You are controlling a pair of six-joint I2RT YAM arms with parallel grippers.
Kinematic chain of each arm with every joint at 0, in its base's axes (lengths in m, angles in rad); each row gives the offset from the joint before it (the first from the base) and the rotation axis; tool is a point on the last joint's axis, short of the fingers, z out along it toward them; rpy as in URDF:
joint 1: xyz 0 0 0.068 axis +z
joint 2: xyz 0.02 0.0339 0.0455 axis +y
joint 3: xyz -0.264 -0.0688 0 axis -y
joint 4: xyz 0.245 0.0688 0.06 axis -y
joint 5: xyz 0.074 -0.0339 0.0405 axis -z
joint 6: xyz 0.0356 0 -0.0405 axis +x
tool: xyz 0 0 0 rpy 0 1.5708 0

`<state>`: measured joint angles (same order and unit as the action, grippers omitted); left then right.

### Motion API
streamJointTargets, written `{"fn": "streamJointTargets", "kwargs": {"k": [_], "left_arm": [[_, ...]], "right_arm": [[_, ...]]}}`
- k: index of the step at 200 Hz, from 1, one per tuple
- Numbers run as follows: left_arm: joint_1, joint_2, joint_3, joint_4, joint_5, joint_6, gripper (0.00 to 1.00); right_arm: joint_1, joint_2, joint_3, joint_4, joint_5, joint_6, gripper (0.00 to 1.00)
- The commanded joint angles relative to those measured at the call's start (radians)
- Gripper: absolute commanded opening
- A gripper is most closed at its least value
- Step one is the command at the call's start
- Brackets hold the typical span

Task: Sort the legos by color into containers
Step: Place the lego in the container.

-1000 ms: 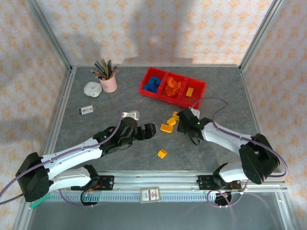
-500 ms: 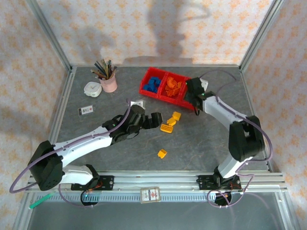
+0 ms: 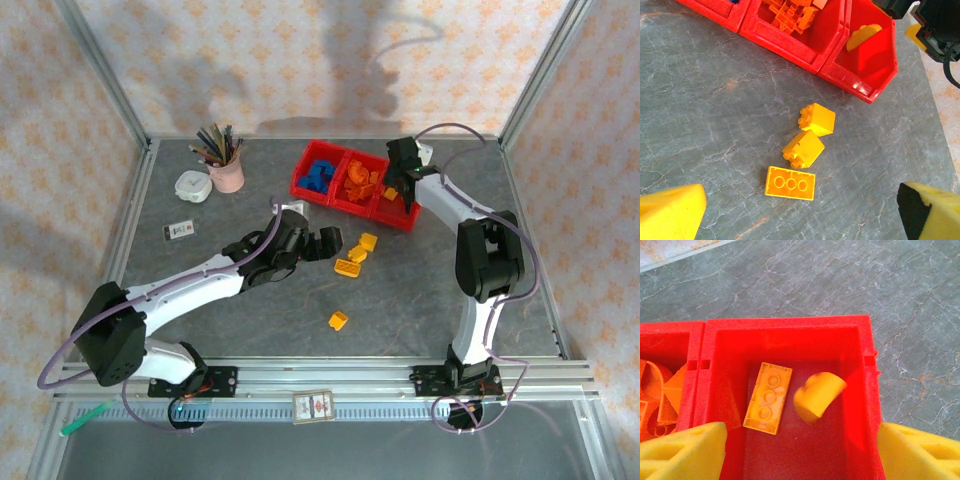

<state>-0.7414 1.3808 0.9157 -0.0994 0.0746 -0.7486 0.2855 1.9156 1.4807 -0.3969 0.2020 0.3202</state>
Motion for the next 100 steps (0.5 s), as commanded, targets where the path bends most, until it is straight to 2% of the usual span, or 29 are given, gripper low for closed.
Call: {"fn": "streamJointTargets", "kwargs": {"k": [1, 58, 100], "left_arm": [[0.007, -0.022, 0.026, 0.008, 0.013, 0.026, 0.99], [0.008, -0.13, -0.057, 0.001, 0.011, -0.003, 0.99], [0.01, -0.232, -0.136, -0.019, -0.026, -0.027, 0.99]], "right_arm": [[0.016, -0.078, -0.023, -0.034, -0.006, -0.012, 0.79], [0.121, -0.267, -0.241, -0.009, -0.099, 0.029, 0.81], [0.193, -0.35, -0.382, 0.026, -0.159, 0.097, 0.82]]}}
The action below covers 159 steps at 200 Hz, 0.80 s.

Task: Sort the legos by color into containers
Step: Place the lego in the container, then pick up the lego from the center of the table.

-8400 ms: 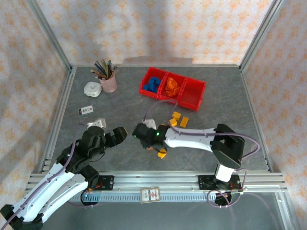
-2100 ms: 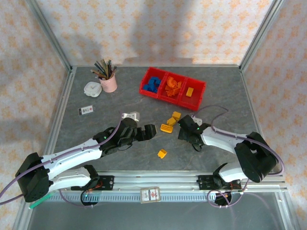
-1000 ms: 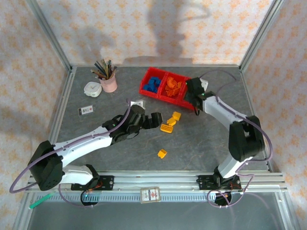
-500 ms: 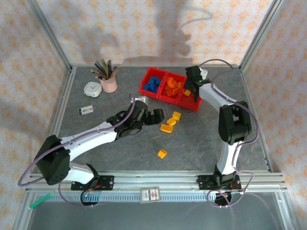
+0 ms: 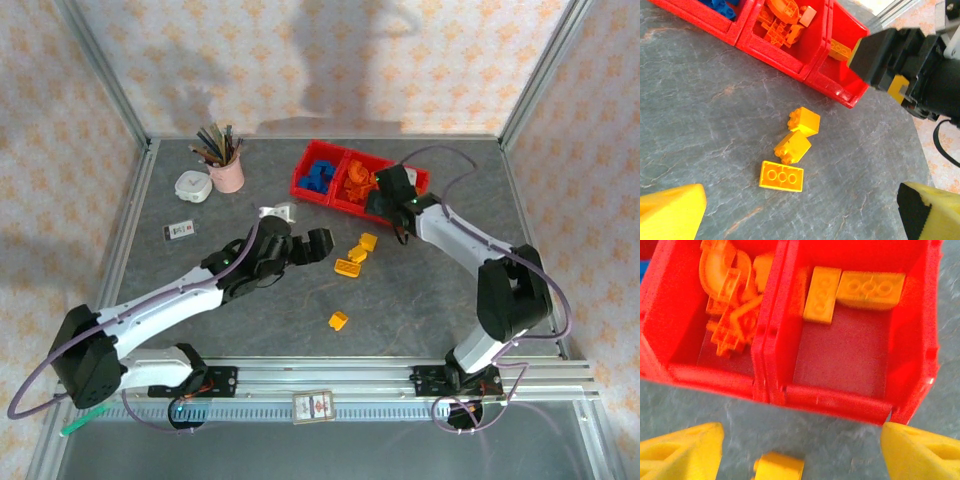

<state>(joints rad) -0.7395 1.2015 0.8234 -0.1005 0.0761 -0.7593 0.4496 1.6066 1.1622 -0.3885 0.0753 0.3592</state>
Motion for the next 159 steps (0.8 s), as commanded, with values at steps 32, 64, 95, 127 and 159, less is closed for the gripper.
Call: {"fn": "streamJointTargets", "kwargs": {"k": [32, 64, 95, 127, 159], "left_arm": [[0.012, -0.109, -0.093, -0.042, -0.058, -0.032, 0.99], [0.019, -0.145, -0.143, -0.046, -0.072, -0.052, 0.99], [0.023, -0.171, -0.173, -0.057, -0.085, -0.063, 0.99], [0.03, -0.186, -0.19, -0.058, -0.093, -0.064, 0.99], [0.035, -0.19, -0.199, -0.058, -0.089, -0.063, 0.99]], "right_arm": [[0.081, -0.071, -0.166, 0.103, -0.051, 0.124, 0.83], [0.132, -0.009, -0.188, 0.147, -0.052, 0.18, 0.85], [0.172, 0.05, -0.182, 0.2, -0.018, 0.214, 0.85], [0.185, 0.138, -0.126, 0.167, 0.037, 0.249, 0.85], [0.204, 0.162, -0.108, 0.142, 0.113, 0.273, 0.85]]}}
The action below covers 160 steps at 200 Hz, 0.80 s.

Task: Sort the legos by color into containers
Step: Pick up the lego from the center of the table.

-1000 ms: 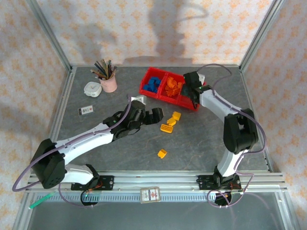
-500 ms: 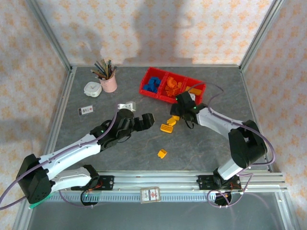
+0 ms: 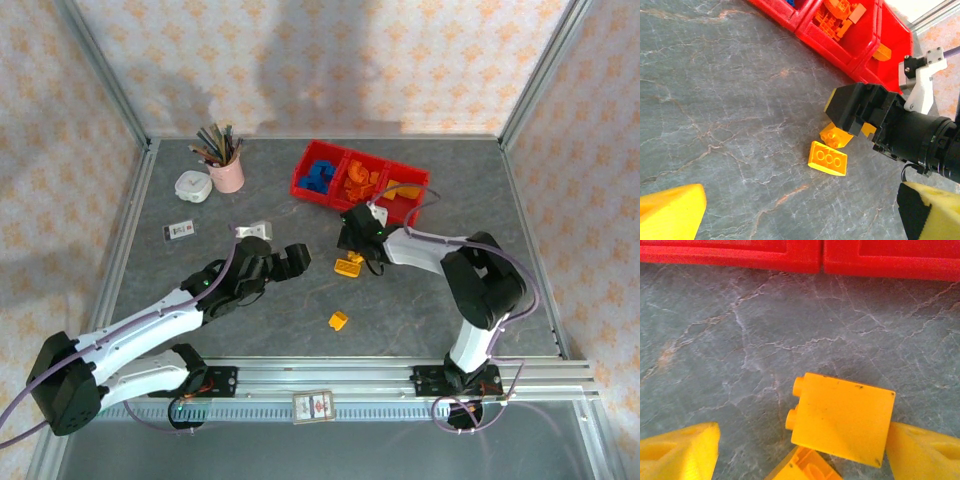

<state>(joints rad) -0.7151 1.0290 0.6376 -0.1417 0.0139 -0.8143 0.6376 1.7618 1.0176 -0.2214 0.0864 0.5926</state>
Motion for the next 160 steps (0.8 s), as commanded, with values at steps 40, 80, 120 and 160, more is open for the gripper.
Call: {"fn": "streamJointTargets", "kwargs": {"k": [40, 80, 120, 160], "left_arm": [[0.019, -0.014, -0.016, -0.013, -0.02, -0.002, 0.99], [0.02, -0.022, -0.018, -0.016, -0.011, -0.005, 0.99], [0.021, -0.032, -0.024, -0.02, -0.014, -0.007, 0.99], [0.022, -0.034, -0.019, -0.026, -0.017, -0.009, 0.99]], "right_arm": [[0.014, 0.042, 0.067, -0.052, 0.171, 0.038, 0.82], [0.001, 0.078, 0.08, -0.03, 0.149, 0.02, 0.73], [-0.006, 0.101, 0.095, -0.02, 0.149, 0.001, 0.58], [-0.009, 0.074, 0.084, -0.006, 0.126, -0.028, 0.42]]}}
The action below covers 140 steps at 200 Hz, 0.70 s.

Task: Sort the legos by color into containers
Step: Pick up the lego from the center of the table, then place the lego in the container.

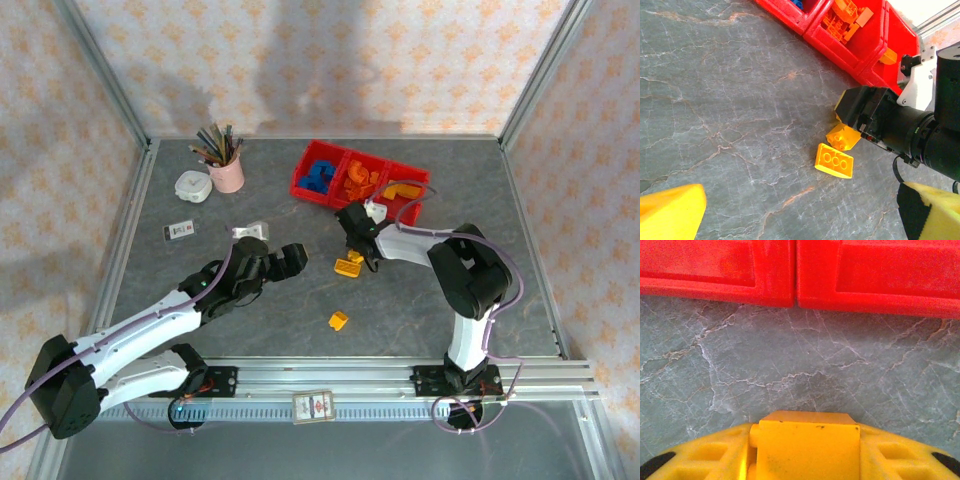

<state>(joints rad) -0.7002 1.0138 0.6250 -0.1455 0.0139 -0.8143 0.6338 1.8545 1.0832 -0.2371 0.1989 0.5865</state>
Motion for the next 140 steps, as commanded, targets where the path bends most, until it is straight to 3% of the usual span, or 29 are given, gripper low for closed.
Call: {"fn": "streamJointTargets", "kwargs": {"k": [1, 63, 98, 140], "left_arm": [[0.007, -0.018, -0.006, -0.024, -0.018, -0.009, 0.99], [0.005, -0.006, 0.033, -0.032, -0.009, -0.002, 0.99], [-0.006, 0.055, 0.072, 0.003, 0.027, 0.006, 0.99], [-0.027, 0.146, 0.136, 0.044, 0.035, 0.021, 0.99]], "right_arm": [[-0.005, -0.022, 0.017, 0.009, 0.012, -0.022, 0.42], [-0.02, -0.189, 0.044, -0.044, -0.006, -0.077, 0.39], [-0.109, -0.224, 0.073, -0.07, -0.011, -0.119, 0.4], [-0.223, -0.159, 0.135, -0.072, -0.013, -0.177, 0.4]]}}
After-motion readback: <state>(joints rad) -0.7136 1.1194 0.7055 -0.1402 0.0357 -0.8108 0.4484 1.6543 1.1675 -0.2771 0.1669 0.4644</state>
